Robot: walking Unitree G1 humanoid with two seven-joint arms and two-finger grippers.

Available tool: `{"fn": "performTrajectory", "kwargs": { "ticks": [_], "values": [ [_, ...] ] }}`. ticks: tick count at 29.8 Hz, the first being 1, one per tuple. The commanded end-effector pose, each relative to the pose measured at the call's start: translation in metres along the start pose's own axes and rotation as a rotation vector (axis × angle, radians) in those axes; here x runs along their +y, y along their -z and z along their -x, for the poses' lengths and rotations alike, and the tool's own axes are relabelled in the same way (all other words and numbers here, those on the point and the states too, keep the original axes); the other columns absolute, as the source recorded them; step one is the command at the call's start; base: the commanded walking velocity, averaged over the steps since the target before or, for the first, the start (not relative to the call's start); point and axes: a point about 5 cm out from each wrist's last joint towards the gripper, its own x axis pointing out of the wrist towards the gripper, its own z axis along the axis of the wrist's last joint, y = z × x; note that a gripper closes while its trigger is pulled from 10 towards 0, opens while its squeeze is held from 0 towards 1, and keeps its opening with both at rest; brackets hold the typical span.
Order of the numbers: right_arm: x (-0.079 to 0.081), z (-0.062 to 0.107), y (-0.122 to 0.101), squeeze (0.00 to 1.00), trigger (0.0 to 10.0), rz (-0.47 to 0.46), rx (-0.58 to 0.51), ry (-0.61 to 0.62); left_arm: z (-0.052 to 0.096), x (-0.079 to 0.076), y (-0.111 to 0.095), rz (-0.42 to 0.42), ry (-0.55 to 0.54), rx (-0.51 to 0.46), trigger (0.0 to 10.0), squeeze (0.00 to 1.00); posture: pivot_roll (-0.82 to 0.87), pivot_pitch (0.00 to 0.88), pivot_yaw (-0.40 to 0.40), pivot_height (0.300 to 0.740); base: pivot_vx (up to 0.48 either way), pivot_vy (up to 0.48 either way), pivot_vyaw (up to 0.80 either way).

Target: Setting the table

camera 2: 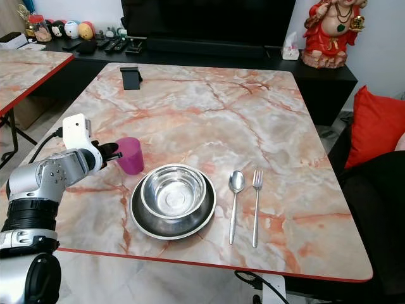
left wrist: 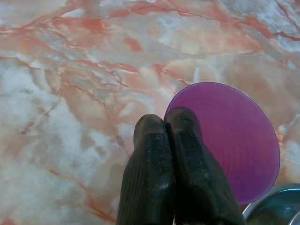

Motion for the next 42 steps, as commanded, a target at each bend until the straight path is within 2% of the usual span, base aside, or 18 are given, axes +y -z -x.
{"fn": "performTrajectory", "kwargs": {
  "ticks": [1,7,10,11,12,13,21,22,23,24,25,28,29,34,35,37,38,42],
  "values": [
    [0.001,0.001,0.003,0.0,10.0,0.003,0.012,-0.001,0.003,-0.004,-0.011,0.003,0.006,-0.05,10.0,0.33,0.04,0.0,-0.011,0.74,0.0,0.0,0.0],
    [0.004,0.0,0.002,0.0,10.0,0.004,0.013,-0.002,0.002,-0.006,-0.009,0.005,0.014,-0.044,10.0,0.31,0.04,0.0,-0.011,0.74,0.0,0.0,0.0],
    [0.006,0.001,0.002,0.0,10.0,0.006,0.013,-0.004,0.003,-0.006,-0.01,0.002,0.017,-0.046,10.0,0.36,0.04,0.0,-0.011,0.74,0.0,0.0,0.0],
    [0.007,0.001,0.002,0.0,10.0,0.006,0.013,-0.005,0.002,-0.007,-0.01,0.001,0.018,-0.048,10.0,0.49,0.04,0.0,-0.011,0.74,0.0,0.0,0.0],
    [0.008,0.001,0.002,0.0,10.0,0.006,0.015,-0.007,0.002,-0.007,-0.01,0.001,0.02,-0.05,10.0,0.5,0.04,0.0,-0.011,0.74,0.0,0.0,0.0],
    [0.009,0.001,0.002,0.0,10.0,0.006,0.015,-0.008,0.002,-0.007,-0.011,0.0,0.021,-0.05,10.0,0.75,0.04,0.0,-0.011,0.74,0.0,0.0,0.0],
    [0.008,0.0,0.0,0.0,10.0,0.008,0.011,-0.006,0.003,-0.007,-0.01,0.0,0.023,-0.05,10.0,0.75,0.05,0.0,-0.011,0.74,0.0,0.0,0.0],
    [0.006,0.0,-0.002,0.0,10.0,0.008,0.006,-0.003,0.002,-0.007,-0.011,0.001,0.022,-0.052,10.0,0.73,0.05,0.0,-0.011,0.74,0.0,0.0,0.0],
    [0.005,0.0,-0.003,0.0,10.0,0.008,0.004,-0.002,0.003,-0.007,-0.011,0.002,0.023,-0.058,10.0,0.63,0.05,0.0,-0.011,0.74,0.0,0.0,0.0],
    [0.005,-0.001,-0.003,0.0,10.0,0.008,0.004,-0.002,0.003,-0.007,-0.012,0.003,0.024,-0.062,10.0,0.63,0.05,0.0,-0.011,0.74,0.0,0.0,0.0],
    [0.005,-0.001,-0.003,0.0,10.0,0.008,0.003,-0.002,0.003,-0.007,-0.013,0.005,0.024,-0.067,10.0,0.0,0.05,0.0,-0.011,0.74,0.0,0.0,0.0],
    [0.005,0.0,-0.003,0.0,10.0,0.008,0.003,-0.002,0.003,-0.008,-0.015,0.011,0.032,-0.093,10.0,0.0,0.05,0.0,-0.011,0.74,0.0,0.0,0.0],
    [0.005,0.0,-0.002,0.0,10.0,0.007,0.004,-0.003,0.005,-0.009,-0.022,0.015,0.055,-0.148,10.0,0.0,0.05,0.0,-0.011,0.74,0.0,0.0,0.0],
    [-0.001,0.0,0.002,0.0,10.0,0.008,0.007,0.002,0.013,-0.015,-0.039,-0.081,0.092,-0.304,10.0,0.0,0.05,0.0,-0.011,0.74,0.0,0.0,0.0],
    [-0.002,0.0,0.002,0.0,10.0,0.009,0.007,0.003,0.02,-0.022,-0.048,-0.169,0.116,-0.4,10.0,0.0,0.05,0.0,-0.011,0.74,0.0,0.0,0.0],
    [-0.003,0.0,0.002,0.0,10.0,0.009,0.006,0.003,0.029,-0.031,-0.055,-0.277,0.152,-0.501,10.0,0.0,0.05,0.0,-0.013,0.74,0.0,0.0,0.0],
    [-0.003,0.0,0.002,0.0,10.0,0.009,0.006,0.003,0.029,-0.031,-0.055,-0.277,0.152,-0.501,10.0,0.0,0.05,0.0,-0.013,0.74,0.0,0.0,0.0],
    [-0.004,0.0,0.001,0.0,10.0,0.006,0.0,0.003,0.037,-0.043,-0.05,-0.403,0.22,-0.622,10.0,0.0,0.04,0.0,-0.011,0.74,0.0,0.0,0.0]
  ]
}}
